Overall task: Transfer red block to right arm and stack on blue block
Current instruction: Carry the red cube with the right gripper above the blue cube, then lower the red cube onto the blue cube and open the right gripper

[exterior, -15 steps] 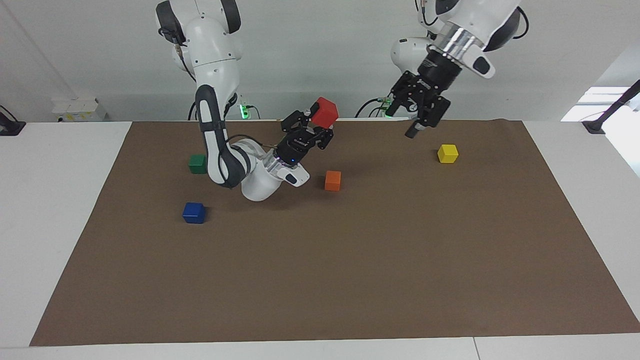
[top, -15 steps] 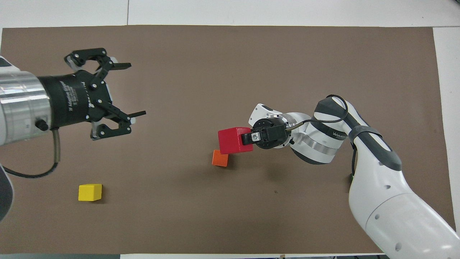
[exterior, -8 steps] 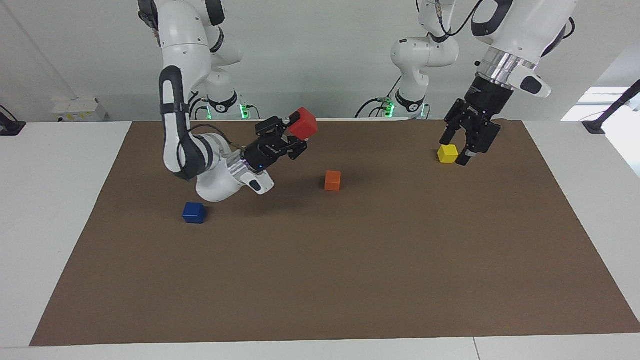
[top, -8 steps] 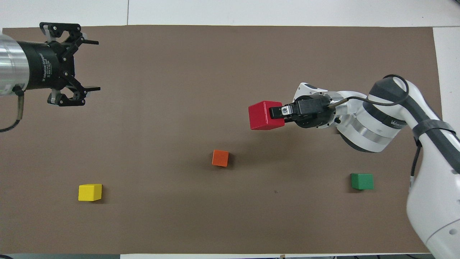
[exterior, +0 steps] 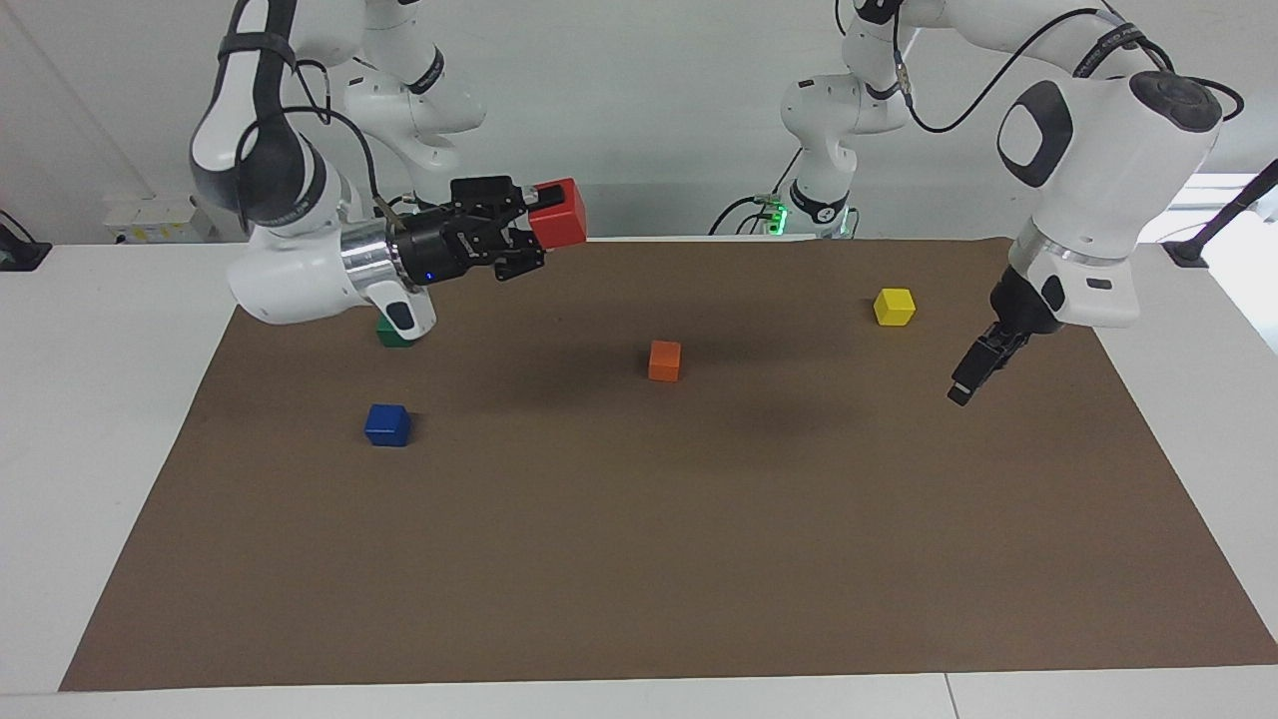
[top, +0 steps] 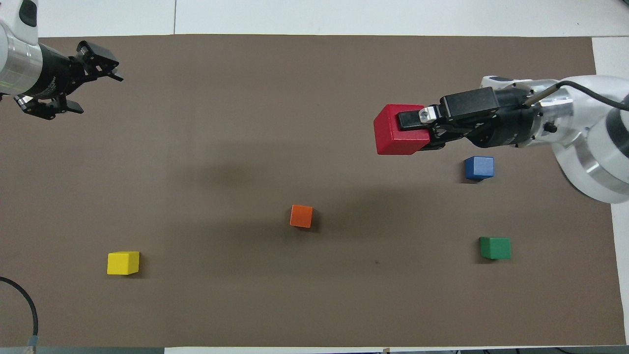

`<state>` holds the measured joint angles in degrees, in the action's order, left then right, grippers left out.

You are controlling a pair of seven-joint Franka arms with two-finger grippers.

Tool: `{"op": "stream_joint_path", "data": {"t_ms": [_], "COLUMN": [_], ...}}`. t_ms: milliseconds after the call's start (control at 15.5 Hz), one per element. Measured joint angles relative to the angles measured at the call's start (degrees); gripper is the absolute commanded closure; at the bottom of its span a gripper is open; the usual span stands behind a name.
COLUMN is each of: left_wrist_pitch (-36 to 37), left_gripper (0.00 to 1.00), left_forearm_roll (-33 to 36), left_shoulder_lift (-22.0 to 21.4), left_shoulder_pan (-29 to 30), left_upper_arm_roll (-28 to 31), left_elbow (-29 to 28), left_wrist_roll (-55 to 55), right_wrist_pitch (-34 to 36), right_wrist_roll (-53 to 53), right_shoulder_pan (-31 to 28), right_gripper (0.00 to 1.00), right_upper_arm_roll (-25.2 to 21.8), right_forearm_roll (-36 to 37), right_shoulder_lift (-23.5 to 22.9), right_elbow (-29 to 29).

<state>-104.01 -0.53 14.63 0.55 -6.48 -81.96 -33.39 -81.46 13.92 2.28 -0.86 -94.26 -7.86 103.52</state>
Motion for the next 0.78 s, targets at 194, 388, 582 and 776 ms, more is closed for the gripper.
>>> {"op": "stream_joint_path", "data": {"t_ms": [194, 388, 582, 776], "left_wrist_pitch": [3.82, 8.62, 10.23, 10.32], "left_gripper": [0.0, 0.0, 0.0, 0.0], "left_forearm_roll": [2.49, 4.15, 4.38, 4.39], "left_shoulder_lift": [1.86, 1.77, -1.29, -5.09], "left_shoulder_pan": [0.93, 0.85, 0.03, -0.22], "left_upper_arm_roll": [0.5, 0.1, -0.4, -0.48], "left_elbow": [2.57, 2.28, -2.43, -8.17], "left_wrist_roll": [13.8, 18.46, 18.86, 18.86], "right_wrist_pitch": [-0.02, -0.02, -0.09, -1.93], "right_wrist_roll": [-5.2, -7.71, -8.21, -10.05], "right_shoulder_pan": [-1.54, -2.65, -2.65, -2.51], "right_gripper": [1.0, 1.0, 1.0, 1.0], "right_upper_arm_roll": [-0.09, -0.17, -0.27, 0.24], "right_forearm_roll": [7.76, 20.48, 35.78, 49.16], "right_shoulder_lift": [1.8, 2.63, 3.69, 5.56], "right_elbow": [-3.37, -7.26, -10.39, -12.64]}}
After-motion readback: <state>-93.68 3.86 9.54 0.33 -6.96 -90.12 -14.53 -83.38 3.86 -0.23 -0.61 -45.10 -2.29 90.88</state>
